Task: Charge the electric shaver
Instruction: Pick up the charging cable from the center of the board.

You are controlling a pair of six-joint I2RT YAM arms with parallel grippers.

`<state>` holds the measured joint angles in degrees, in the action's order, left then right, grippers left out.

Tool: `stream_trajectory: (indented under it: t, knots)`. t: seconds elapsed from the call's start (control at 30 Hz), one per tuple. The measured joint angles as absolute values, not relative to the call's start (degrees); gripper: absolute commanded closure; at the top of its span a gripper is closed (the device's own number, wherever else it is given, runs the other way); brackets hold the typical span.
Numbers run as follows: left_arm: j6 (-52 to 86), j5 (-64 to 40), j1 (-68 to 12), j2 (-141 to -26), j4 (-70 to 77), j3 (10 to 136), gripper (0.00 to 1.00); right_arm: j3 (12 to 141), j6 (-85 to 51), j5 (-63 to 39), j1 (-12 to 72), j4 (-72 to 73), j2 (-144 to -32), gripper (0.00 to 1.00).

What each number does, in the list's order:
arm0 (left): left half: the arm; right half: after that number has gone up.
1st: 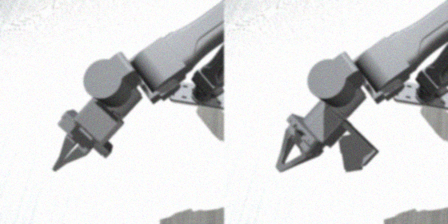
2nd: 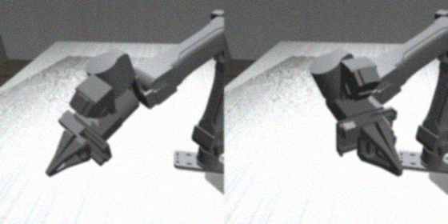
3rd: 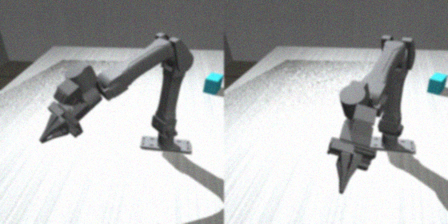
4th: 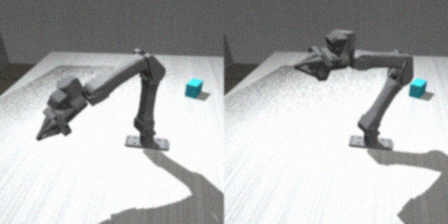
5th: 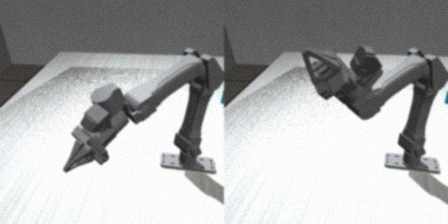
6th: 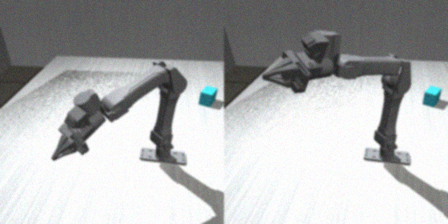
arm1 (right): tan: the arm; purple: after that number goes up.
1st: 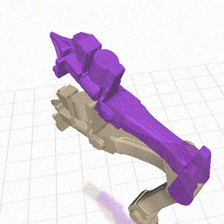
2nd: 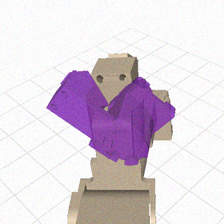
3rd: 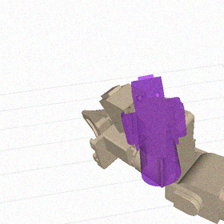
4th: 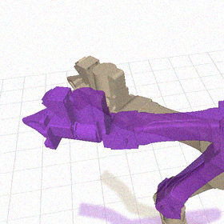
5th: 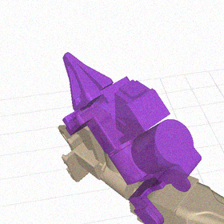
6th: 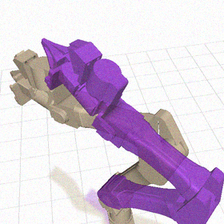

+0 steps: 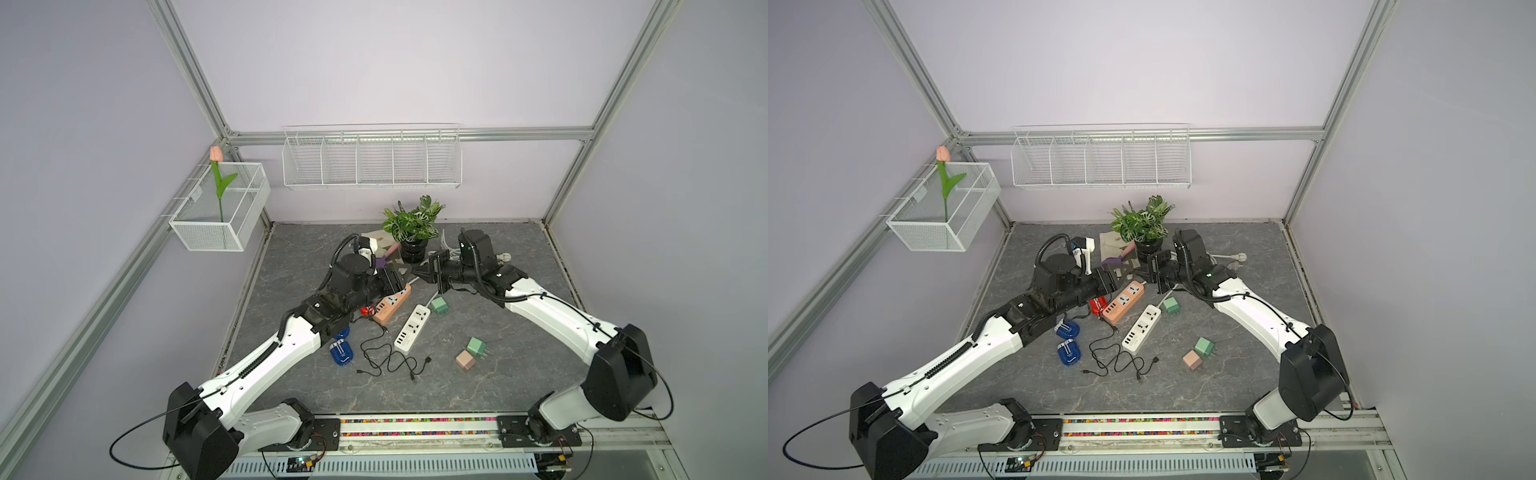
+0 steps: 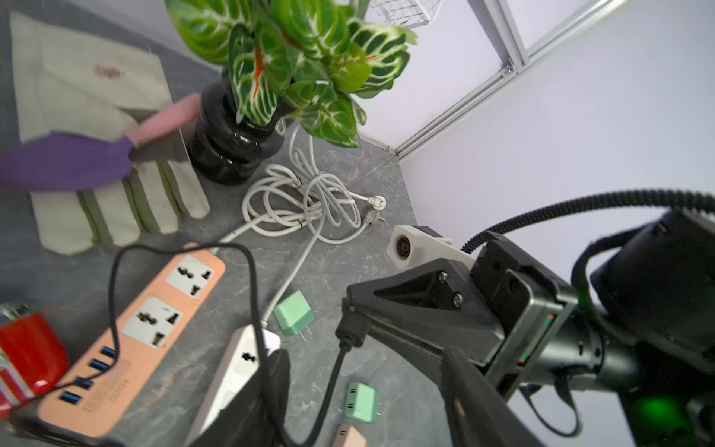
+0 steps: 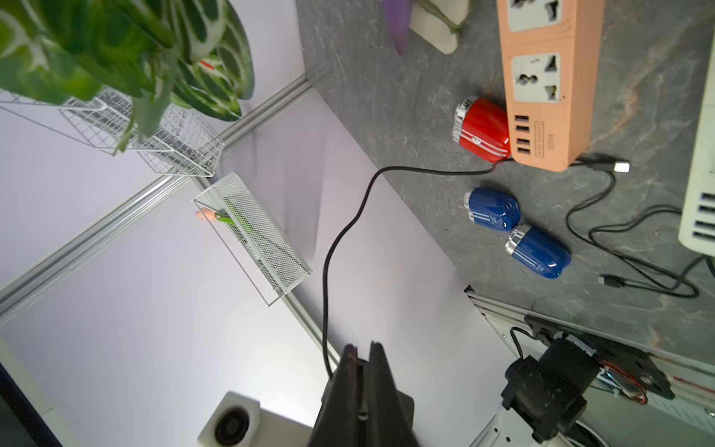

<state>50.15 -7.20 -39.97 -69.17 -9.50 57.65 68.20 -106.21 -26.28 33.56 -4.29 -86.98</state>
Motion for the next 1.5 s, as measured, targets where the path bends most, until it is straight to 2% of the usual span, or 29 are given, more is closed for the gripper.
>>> stream_trajectory:
  t: [0.23,0.5,0.57,0.67,0.83,0.9,1.27,1.43,1.5]
  knots:
    - [72.71,-21.47,-29.3,-75.83,-7.03,59.66,0.44,65.3,-103.59,-24.25,33.41,3.84,-86.78,0.93]
    - [91.29,-32.01,-28.67,-81.01,3.31,59.57,0.48,64.42,-101.49,-23.16,33.39,9.91,-86.78,0.93]
    - [93.54,-32.95,-28.67,-81.01,5.02,59.57,0.54,64.01,-101.47,-23.11,33.32,10.63,-86.8,0.93]
    - [95.5,-33.8,-28.67,-81.06,6.7,59.61,0.62,63.96,-101.47,-23.09,33.15,11.51,-86.8,0.93]
    - [96.86,-35.44,-28.88,-81.84,8.25,59.75,0.66,63.94,-101.47,-22.35,33.1,12.84,-86.83,0.93]
    - [96.95,-36.05,-28.93,-82.24,8.29,59.75,0.7,63.94,-101.51,-22.24,33.1,13.65,-86.98,0.93]
    - [97.45,-37.01,-28.93,-84.34,9.1,60.53,0.99,63.57,-101.97,-21.67,33.04,14.98,-88.2,0.93]
    - [97.45,-37.01,-28.93,-84.34,8.99,60.53,1.0,63.31,-102.06,-21.65,33.04,15.38,-88.2,0.93]
    - [97.43,-36.99,-28.93,-84.34,8.99,60.53,1.0,63.29,-102.02,-21.63,33.04,15.29,-88.2,0.77]
